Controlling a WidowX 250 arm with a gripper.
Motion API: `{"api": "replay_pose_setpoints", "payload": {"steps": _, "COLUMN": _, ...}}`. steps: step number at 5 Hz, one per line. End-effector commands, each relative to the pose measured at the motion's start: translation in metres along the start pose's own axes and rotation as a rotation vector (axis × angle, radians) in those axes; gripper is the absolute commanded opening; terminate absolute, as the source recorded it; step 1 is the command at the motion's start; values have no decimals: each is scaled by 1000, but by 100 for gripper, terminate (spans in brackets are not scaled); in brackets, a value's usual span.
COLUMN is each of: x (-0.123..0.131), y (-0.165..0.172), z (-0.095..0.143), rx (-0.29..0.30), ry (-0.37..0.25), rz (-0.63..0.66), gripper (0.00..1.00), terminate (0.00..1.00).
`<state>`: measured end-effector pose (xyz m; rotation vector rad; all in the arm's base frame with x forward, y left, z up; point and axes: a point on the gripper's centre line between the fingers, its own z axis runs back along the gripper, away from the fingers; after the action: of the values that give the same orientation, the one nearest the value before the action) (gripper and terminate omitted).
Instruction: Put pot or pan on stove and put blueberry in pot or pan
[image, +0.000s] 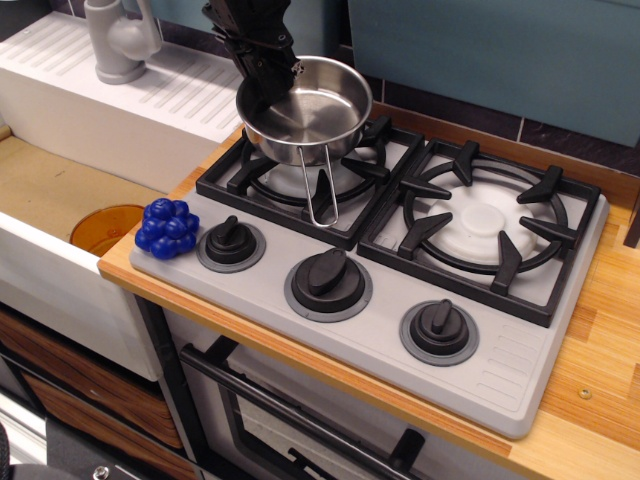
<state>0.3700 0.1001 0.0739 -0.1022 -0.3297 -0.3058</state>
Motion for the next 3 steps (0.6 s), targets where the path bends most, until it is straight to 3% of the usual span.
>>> {"api": "replay_pose_setpoints", "payload": {"steps": 1, "x": 13, "y": 2, "z": 18, "rx": 23, "ry": -66, "rz": -53, "gripper": 100, "terminate": 0}}
{"api": "replay_pose_setpoints", "payload": {"steps": 3, "x": 0, "y": -11, "z": 22, "rx": 2, "ry": -75, "rz": -40, "gripper": 100, "terminate": 0}}
